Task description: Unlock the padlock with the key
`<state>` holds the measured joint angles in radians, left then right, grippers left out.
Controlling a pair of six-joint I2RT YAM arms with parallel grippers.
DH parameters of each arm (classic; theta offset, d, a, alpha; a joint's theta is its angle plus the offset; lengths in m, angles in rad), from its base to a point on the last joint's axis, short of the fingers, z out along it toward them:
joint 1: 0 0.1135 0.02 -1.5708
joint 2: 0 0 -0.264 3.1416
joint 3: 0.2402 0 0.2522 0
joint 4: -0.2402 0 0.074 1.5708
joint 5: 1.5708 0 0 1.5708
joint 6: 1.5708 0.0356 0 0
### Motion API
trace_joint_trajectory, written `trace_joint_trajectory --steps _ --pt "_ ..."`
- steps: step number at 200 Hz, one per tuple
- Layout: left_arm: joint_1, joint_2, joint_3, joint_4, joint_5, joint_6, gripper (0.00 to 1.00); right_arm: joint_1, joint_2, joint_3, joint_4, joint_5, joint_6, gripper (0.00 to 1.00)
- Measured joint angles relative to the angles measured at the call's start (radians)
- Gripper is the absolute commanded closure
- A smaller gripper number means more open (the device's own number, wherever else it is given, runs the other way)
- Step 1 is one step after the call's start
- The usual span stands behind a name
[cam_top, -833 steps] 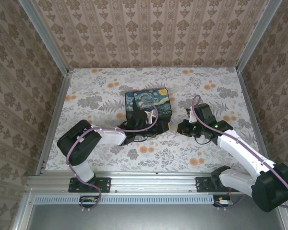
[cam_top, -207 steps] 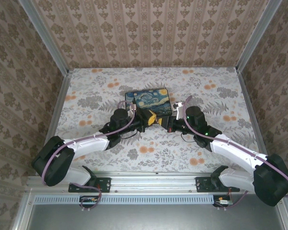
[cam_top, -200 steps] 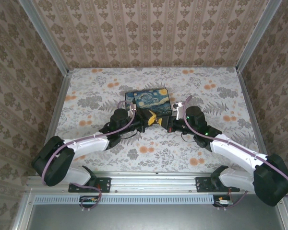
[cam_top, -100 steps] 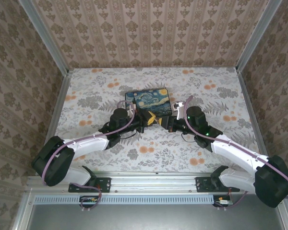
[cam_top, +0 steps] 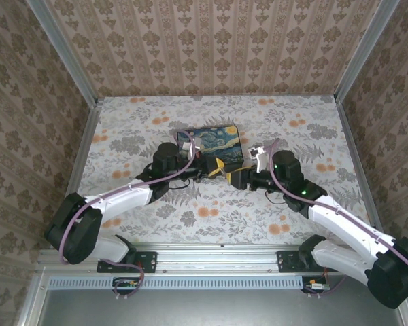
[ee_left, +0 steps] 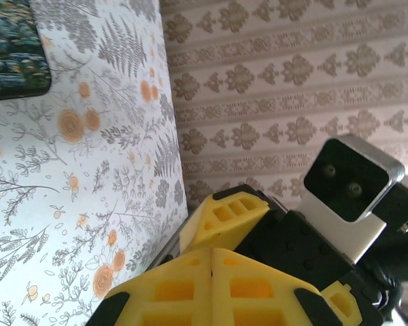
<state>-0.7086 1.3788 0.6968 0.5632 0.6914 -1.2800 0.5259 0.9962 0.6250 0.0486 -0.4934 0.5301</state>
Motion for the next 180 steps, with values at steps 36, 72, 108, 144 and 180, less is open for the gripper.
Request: trace_joint_trajectory --steps 36,72,108,144,180 --pt "-0.004 0.000 0.000 -0.006 0.030 0.056 1.00 0.000 0.059 0.002 0.034 -0.076 0.030 0.55" --pt "-0.004 0.000 0.000 -0.006 0.042 0.069 1.00 0.000 0.071 0.001 0.087 -0.112 0.056 0.68" --pt "-0.004 0.000 0.000 0.013 0.046 0.069 1.00 0.000 0.071 0.000 0.114 -0.129 0.069 0.75" --pt "-0.004 0.001 0.000 0.032 0.047 0.059 1.00 0.000 0.086 0.000 0.133 -0.150 0.076 0.82" --pt "-0.004 0.010 0.001 0.048 0.049 0.045 1.00 0.000 0.099 -0.011 0.163 -0.167 0.082 0.92"
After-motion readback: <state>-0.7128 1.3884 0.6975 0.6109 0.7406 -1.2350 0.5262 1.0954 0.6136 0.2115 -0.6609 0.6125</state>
